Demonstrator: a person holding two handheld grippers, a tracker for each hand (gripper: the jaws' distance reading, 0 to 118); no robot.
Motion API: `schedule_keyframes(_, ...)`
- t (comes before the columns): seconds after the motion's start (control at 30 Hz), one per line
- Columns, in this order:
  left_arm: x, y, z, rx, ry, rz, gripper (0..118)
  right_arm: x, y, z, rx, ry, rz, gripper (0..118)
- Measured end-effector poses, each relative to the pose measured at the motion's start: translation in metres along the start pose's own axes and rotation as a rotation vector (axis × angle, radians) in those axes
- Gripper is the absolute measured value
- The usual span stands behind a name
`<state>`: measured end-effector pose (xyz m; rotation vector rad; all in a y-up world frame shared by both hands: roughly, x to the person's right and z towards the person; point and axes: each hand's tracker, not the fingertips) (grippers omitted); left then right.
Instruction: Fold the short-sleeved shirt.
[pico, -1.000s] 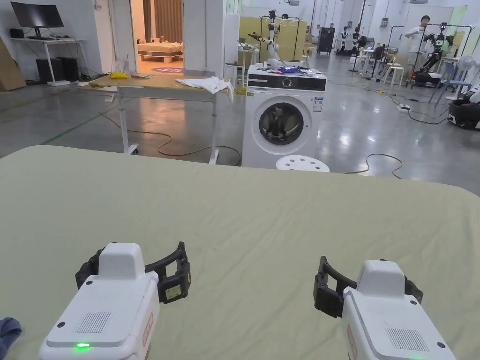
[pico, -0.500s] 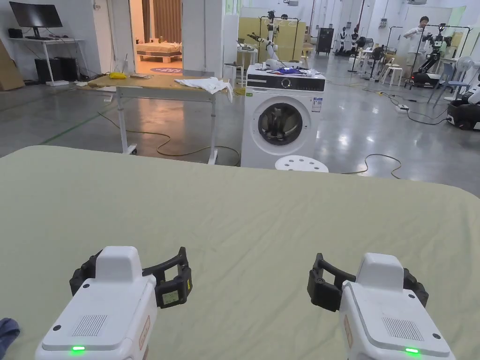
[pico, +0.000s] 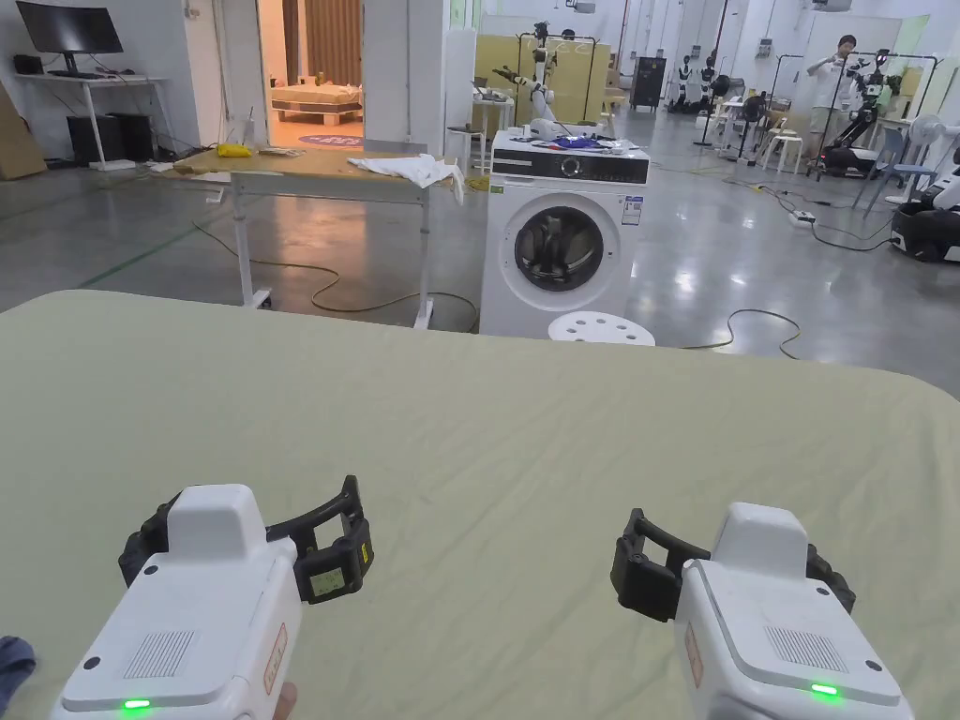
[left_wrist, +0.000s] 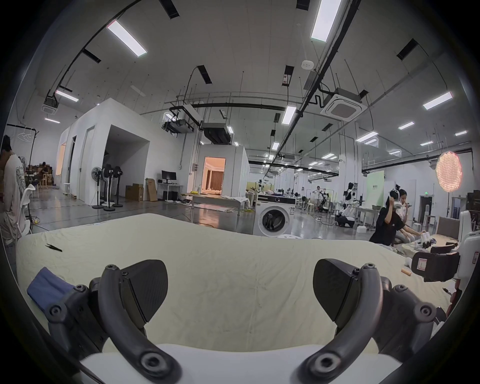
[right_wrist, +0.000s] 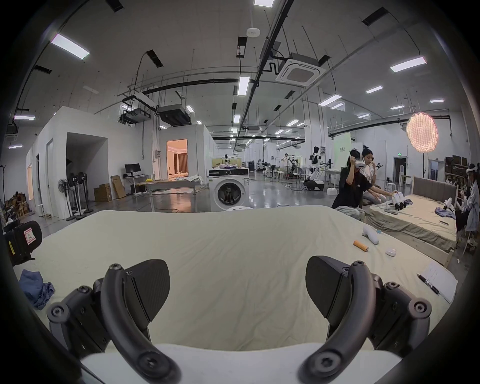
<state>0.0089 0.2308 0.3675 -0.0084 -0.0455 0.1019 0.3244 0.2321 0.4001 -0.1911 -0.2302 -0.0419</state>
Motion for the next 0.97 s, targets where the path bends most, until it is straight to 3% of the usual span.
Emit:
schedule_keyframes(0.13, 0.002, -0.002, -0.001, -0.011, -0.010, -0.037, 113, -0.003, 0.003, -0.001, -0.057, -0.035, -0.048, 107)
schedule_keyframes(0.37, 0.005, -0.001, 0.001, -0.010, -0.032, -0.057, 113, 0.000, 0.006, -0.003, -0.105, 0.006, -0.117, 107)
schedule_keyframes(0.97, 0.006, -0.009, -0.002, -0.022, -0.015, -0.104, 113, 0.008, 0.004, -0.018, -0.175, -0.017, -0.118, 107)
